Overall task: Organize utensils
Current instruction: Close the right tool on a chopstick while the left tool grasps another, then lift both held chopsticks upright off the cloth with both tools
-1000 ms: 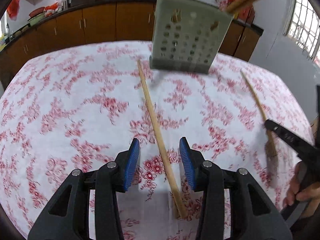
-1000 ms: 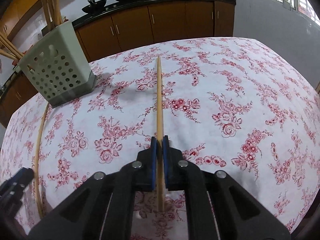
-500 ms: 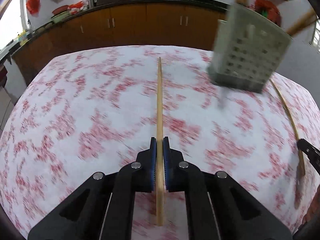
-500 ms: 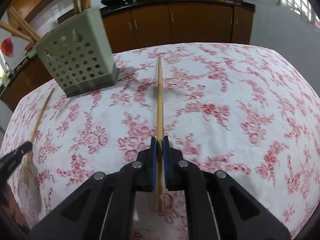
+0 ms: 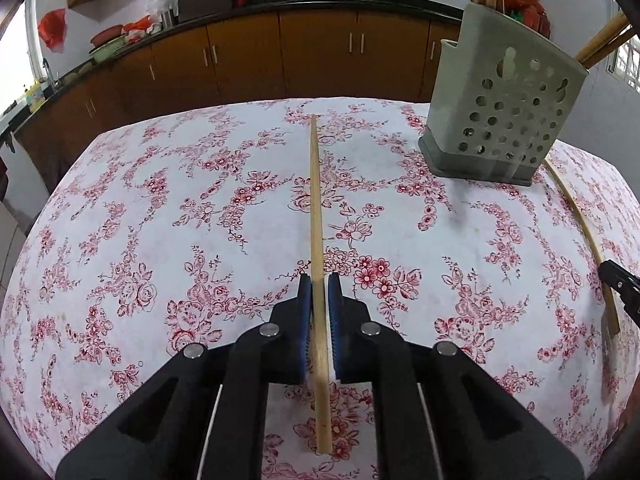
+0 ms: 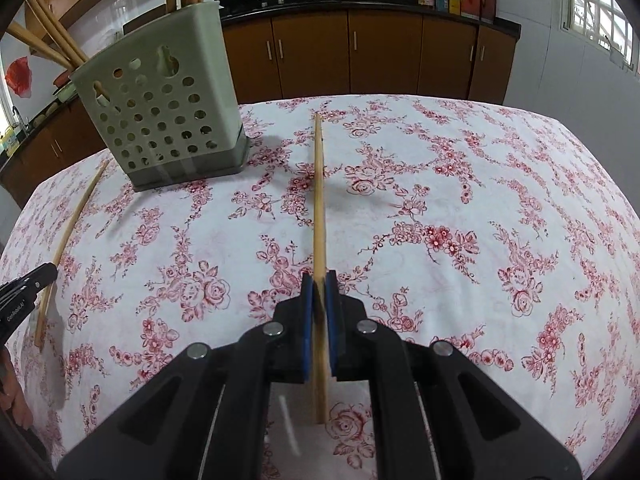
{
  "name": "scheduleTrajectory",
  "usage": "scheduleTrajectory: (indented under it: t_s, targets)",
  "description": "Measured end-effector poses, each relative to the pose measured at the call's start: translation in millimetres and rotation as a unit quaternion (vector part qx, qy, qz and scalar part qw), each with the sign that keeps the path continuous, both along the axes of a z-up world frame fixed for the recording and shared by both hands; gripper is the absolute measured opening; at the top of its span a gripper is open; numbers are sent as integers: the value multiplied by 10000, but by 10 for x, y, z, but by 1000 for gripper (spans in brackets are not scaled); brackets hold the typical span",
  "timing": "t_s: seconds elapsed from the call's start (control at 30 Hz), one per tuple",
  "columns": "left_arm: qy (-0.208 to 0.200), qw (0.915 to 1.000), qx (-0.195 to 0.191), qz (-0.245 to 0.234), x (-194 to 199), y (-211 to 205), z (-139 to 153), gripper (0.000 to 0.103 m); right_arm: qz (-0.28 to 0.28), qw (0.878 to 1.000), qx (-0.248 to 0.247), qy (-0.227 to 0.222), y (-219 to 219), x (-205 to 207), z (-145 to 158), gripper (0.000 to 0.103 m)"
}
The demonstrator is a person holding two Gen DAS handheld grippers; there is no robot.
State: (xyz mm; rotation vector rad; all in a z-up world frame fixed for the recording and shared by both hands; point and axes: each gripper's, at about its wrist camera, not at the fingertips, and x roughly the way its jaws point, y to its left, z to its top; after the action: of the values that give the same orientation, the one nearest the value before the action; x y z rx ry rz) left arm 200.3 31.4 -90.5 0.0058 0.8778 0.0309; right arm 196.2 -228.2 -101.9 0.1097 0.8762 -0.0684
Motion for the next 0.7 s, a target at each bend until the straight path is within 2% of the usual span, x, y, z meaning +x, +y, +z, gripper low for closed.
scheduleTrajectory:
  t_s: [0.7]
  targets:
    - [7,10000,-2,4,12,-16,20,11,6,10000,24,0,-13,-2,7,8]
